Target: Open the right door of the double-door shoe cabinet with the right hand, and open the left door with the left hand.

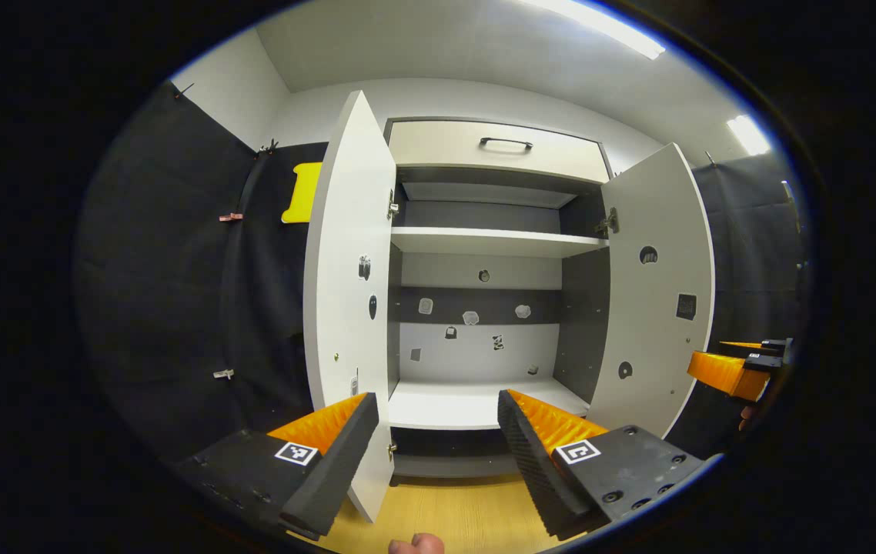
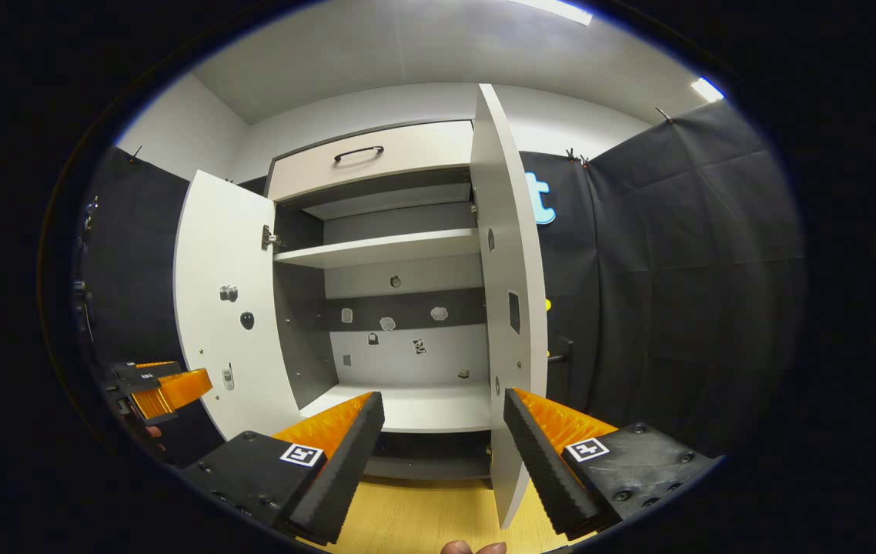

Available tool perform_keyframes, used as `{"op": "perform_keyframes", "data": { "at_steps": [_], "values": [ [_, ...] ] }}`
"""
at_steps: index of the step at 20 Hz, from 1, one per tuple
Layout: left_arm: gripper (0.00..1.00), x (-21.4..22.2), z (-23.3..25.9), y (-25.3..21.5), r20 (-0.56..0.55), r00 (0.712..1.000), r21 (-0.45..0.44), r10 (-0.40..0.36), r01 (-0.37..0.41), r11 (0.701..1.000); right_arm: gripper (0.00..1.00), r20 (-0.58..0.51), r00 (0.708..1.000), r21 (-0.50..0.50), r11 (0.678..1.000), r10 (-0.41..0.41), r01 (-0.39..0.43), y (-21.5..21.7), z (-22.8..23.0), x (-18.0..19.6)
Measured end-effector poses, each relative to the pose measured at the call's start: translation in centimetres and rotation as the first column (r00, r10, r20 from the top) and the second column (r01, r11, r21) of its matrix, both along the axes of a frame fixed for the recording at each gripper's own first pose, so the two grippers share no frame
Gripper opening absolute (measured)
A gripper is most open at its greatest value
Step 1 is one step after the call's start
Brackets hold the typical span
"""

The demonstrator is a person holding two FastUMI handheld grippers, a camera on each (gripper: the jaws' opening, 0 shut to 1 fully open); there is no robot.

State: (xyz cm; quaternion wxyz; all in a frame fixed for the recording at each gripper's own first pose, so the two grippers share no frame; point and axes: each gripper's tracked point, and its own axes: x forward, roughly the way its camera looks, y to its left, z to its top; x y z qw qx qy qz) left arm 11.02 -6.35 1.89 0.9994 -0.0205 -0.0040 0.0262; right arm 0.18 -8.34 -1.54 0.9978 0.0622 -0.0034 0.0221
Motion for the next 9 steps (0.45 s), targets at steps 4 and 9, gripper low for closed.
{"op": "perform_keyframes", "data": {
  "at_steps": [4,9],
  "values": [
    [0.96,-0.12,-0.39,-0.43,-0.021,1.0,0.022,0.021,-0.021,1.0,0.98,0.0,1.0,-0.029,1.0,0.006,-0.006,0.08,-0.22,0.45],
    [0.96,-0.33,-0.08,-0.86,-0.015,0.999,0.03,0.04,-0.04,0.999,0.98,0.019,0.999,-0.025,0.999,0.039,-0.038,1.02,0.44,0.83]
  ]
}}
